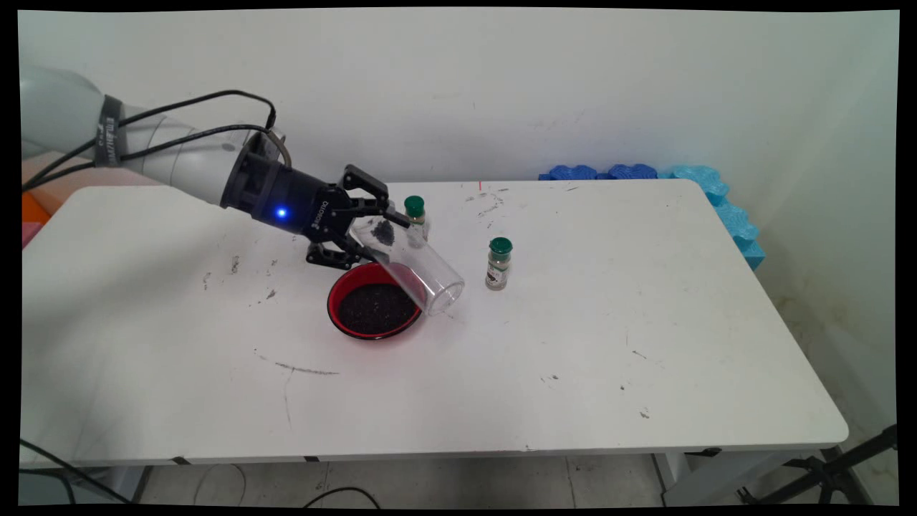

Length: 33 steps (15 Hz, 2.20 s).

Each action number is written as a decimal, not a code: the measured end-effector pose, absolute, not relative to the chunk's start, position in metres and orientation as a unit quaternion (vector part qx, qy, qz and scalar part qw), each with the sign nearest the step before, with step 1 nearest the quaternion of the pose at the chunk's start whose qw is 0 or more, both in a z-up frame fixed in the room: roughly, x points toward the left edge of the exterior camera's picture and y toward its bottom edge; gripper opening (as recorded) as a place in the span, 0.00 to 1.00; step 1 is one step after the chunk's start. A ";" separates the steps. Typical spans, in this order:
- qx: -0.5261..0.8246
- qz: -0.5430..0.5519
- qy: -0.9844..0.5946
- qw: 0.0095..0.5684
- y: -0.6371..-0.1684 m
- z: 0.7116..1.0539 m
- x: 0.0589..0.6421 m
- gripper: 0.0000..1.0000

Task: Pour the black seasoning powder in the red bowl, then place the picked object on the table

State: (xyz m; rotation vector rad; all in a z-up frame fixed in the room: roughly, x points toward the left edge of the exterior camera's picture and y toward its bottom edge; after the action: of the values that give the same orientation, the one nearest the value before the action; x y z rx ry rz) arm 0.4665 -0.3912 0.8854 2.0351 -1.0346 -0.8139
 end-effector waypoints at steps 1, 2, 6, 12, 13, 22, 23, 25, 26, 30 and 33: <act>0.779 -0.305 -0.415 0.356 -0.392 0.887 0.465 0.00; 0.771 -0.295 -0.434 0.362 -0.393 0.890 0.464 0.00; 0.733 -0.246 -0.504 0.385 -0.396 0.899 0.459 0.00; 0.663 -0.174 -0.602 0.410 -0.401 0.916 0.451 0.00; 0.645 -0.162 -0.621 0.415 -0.401 0.919 0.448 0.00; 0.521 -0.089 -0.725 0.442 -0.402 0.942 0.427 0.00; 0.509 -0.082 -0.733 0.444 -0.402 0.944 0.425 0.00; 0.481 -0.064 -0.750 0.450 -0.403 0.950 0.419 0.00; 0.469 -0.055 -0.757 0.451 -0.403 0.952 0.417 0.00; 0.404 -0.011 -0.791 0.459 -0.403 0.960 0.406 0.00; 0.347 0.018 -0.819 0.458 -0.399 0.964 0.396 0.00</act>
State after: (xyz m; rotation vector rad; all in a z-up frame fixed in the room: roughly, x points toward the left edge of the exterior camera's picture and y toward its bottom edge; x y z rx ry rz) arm 0.3960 -0.3994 0.9640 0.8551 -2.0170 0.0441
